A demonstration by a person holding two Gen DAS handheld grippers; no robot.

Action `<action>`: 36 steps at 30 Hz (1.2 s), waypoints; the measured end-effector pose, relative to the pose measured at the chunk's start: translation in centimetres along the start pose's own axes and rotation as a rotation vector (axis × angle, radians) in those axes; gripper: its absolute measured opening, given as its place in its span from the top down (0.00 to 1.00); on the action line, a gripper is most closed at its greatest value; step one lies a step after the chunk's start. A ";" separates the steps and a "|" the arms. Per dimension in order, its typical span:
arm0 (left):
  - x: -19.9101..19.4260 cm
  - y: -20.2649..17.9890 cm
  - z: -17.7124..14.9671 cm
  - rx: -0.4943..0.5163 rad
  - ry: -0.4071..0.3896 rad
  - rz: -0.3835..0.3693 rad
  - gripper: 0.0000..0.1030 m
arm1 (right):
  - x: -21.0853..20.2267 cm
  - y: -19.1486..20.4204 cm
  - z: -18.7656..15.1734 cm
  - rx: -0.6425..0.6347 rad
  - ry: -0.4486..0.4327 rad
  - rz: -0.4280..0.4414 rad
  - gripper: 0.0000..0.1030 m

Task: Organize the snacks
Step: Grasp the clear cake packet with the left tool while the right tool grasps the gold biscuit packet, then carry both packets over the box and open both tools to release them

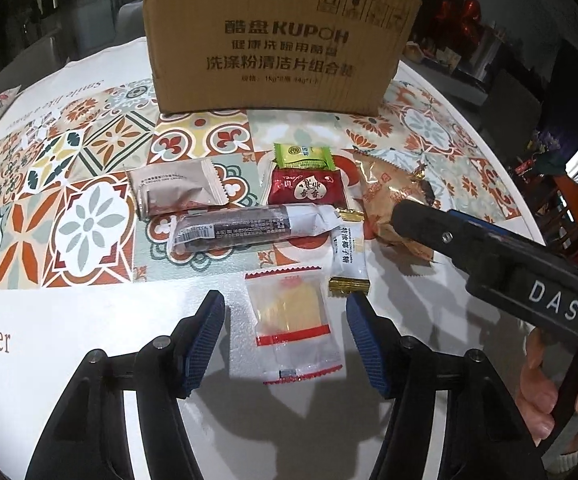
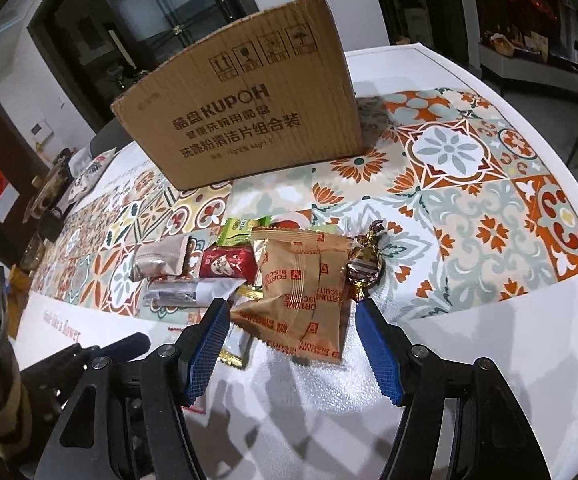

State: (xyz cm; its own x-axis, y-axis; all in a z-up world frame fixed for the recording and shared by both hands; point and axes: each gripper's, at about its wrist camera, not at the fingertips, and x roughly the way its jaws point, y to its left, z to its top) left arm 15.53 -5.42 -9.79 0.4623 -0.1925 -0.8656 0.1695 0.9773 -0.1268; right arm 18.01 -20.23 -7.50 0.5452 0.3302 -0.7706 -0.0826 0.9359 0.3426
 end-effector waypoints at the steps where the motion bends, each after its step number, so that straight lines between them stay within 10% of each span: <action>1: 0.2 0.0 0.0 0.000 0.005 0.004 0.44 | 0.2 0.0 0.1 0.000 0.002 0.002 0.36; 10: 0.6 0.4 0.0 0.009 -0.001 0.003 0.65 | 1.7 0.2 0.1 -0.017 0.027 -0.021 0.42; 19: 0.2 0.6 0.1 0.006 -0.026 -0.010 0.68 | 1.5 1.3 -0.6 -0.098 0.010 -0.063 0.59; 36: -5.3 0.8 0.8 0.011 -0.191 -0.028 0.69 | -2.6 3.4 -0.7 -0.135 -0.072 -0.067 0.61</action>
State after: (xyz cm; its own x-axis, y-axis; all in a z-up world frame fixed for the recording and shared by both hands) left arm 13.88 -3.64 -4.90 0.6136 -0.2338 -0.7542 0.1935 0.9706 -0.1434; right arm 15.75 -17.84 -4.76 0.6114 0.2611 -0.7470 -0.1525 0.9652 0.2125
